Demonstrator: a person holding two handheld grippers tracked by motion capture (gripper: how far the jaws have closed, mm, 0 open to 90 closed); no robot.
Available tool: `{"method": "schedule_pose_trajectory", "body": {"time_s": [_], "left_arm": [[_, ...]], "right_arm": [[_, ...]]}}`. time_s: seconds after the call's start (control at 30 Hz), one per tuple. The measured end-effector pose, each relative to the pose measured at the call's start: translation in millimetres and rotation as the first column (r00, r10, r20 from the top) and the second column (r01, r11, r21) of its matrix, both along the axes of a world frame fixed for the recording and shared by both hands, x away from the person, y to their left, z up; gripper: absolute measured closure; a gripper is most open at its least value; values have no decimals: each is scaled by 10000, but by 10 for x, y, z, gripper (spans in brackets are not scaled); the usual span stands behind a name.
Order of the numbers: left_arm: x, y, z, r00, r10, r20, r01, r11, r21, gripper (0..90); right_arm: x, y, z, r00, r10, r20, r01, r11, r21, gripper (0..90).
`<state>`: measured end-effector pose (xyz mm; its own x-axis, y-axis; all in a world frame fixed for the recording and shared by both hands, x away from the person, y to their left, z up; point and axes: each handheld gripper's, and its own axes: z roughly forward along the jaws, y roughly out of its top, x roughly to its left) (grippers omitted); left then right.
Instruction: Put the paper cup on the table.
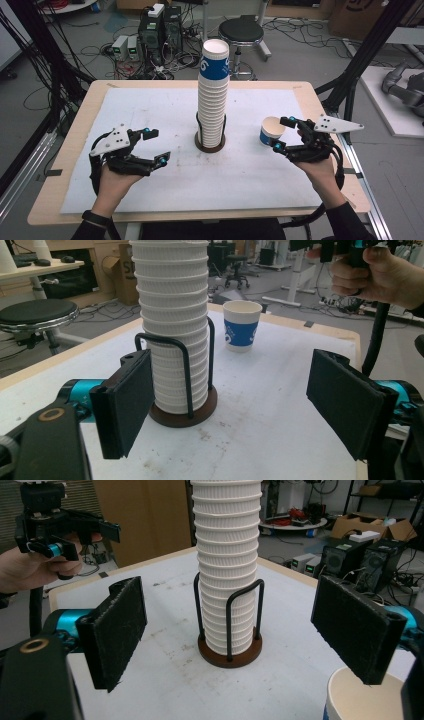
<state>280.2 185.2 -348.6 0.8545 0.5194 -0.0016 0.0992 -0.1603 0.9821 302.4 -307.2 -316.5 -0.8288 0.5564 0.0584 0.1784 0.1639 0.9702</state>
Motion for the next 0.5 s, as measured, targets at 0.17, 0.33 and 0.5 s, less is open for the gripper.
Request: {"method": "schedule_pose_trajectory", "body": {"time_s": [0.17, 0.33, 0.5], "left_arm": [[-17, 18, -5, 10000, 6, 39, -6, 10000, -16, 193], [-19, 14, -18, 10000, 42, 16, -42, 10000, 17, 193], [-8, 22, -23, 10000, 54, 9, -54, 10000, -16, 193]], "right_arm": [[13, -9, -16, 9999, -80, -65, 79, 10000, -18, 146], [16, -17, -29, 10000, -63, -35, 63, 10000, -42, 147], [22, -19, -39, 10000, -36, -47, 36, 10000, -28, 146]]}}
